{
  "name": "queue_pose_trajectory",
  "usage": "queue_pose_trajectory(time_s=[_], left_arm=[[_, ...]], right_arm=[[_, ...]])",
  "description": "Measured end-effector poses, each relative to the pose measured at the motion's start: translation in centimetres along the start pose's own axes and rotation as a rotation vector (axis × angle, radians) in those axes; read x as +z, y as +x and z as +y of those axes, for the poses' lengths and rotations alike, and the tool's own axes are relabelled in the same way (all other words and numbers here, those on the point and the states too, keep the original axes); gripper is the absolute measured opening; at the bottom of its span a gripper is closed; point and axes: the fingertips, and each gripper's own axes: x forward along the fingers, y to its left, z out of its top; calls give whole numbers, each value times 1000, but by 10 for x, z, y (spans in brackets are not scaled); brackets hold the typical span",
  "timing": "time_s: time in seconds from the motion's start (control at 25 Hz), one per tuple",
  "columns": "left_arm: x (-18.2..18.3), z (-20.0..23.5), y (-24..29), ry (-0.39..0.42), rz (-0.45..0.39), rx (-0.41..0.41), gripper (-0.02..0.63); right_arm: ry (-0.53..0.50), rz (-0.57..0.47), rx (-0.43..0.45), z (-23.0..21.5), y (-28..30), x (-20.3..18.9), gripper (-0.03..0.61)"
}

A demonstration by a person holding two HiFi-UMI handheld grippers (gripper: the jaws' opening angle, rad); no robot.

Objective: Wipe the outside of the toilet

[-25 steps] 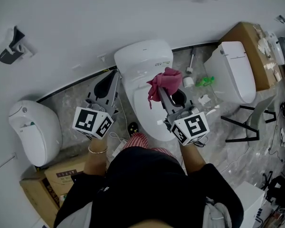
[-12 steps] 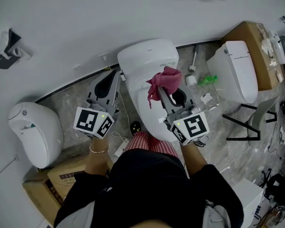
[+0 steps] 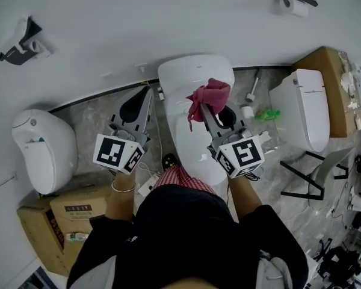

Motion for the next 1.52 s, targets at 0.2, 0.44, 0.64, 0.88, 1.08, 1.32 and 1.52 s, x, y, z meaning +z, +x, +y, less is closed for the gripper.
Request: queue_pose_trajectory(time_s=[0.2,0.44,0.64,0.88,1.08,1.32,1.52], left_arm=[[3,-12,1,11,-10,41,5],[6,-31,6,38,-12,75,5],[12,-39,9,45,-33,76,5],[10,-24,29,56,-38,18,3],[8,4,51,83,-31,-23,3],[4,49,74,76,-33,-31,3],[-15,81,82,71,-4,-26,3]], right_arm=[[-2,5,56,-8,-2,-1,87],[-6,26,101,-20,-9,-6,87],[-20,59,103,-32,-7,-12,87],[-20,102,95,-35,25,-19,86],[-26,161,81,-37,67,-33,86],[-24,240,54,-43,120,-58,86],[0,307,42,-46,159,-82,86]])
